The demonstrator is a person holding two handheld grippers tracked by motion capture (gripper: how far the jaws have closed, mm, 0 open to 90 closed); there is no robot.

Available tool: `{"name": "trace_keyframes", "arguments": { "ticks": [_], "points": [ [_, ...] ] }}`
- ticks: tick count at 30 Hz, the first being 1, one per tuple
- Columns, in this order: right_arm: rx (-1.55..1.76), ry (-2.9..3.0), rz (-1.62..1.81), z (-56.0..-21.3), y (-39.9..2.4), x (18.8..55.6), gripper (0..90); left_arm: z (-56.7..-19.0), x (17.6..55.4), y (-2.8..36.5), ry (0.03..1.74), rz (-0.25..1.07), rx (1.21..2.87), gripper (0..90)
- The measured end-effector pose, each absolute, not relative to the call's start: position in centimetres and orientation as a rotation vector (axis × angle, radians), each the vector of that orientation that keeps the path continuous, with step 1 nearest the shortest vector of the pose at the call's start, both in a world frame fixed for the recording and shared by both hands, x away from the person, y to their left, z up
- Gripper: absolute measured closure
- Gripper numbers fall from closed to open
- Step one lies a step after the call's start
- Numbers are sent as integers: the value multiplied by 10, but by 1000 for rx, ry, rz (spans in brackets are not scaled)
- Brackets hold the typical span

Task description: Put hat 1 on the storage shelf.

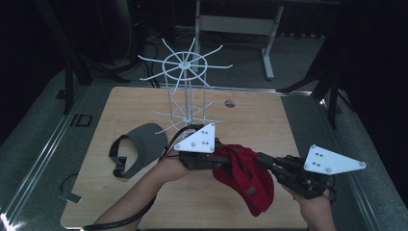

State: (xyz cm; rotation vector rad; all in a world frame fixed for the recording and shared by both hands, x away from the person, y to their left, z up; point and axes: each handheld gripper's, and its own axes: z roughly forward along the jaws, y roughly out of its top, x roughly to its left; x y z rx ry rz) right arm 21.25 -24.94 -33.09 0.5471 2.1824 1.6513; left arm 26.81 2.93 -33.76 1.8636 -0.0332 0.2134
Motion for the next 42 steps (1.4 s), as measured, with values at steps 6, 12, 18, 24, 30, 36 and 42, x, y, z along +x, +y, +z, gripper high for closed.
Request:
{"name": "trace_keyframes", "arguments": {
  "ticks": [6, 12, 18, 24, 30, 36, 42],
  "points": [
    [579, 2135, 1665, -327, -253, 213, 884, -339, 269, 37, -4, 223, 1859, 736],
    [589, 2087, 1674, -320, -261, 210, 884, -345, 268, 43, 35, 252, 1871, 582],
    [605, 2071, 1667, -318, -263, 211, 884, -349, 267, 50, 69, 276, 1874, 506],
    [610, 2069, 1679, -318, -264, 212, 884, -351, 266, 59, 95, 292, 1861, 497],
    [602, 2064, 1661, -317, -262, 210, 884, -353, 262, 71, 127, 317, 1830, 476],
    [614, 2051, 1673, -316, -265, 210, 884, -356, 264, 88, 208, 339, 1807, 477],
    [647, 2021, 1657, -313, -271, 212, 884, -362, 268, 106, 322, 383, 1772, 476]
  ]
}}
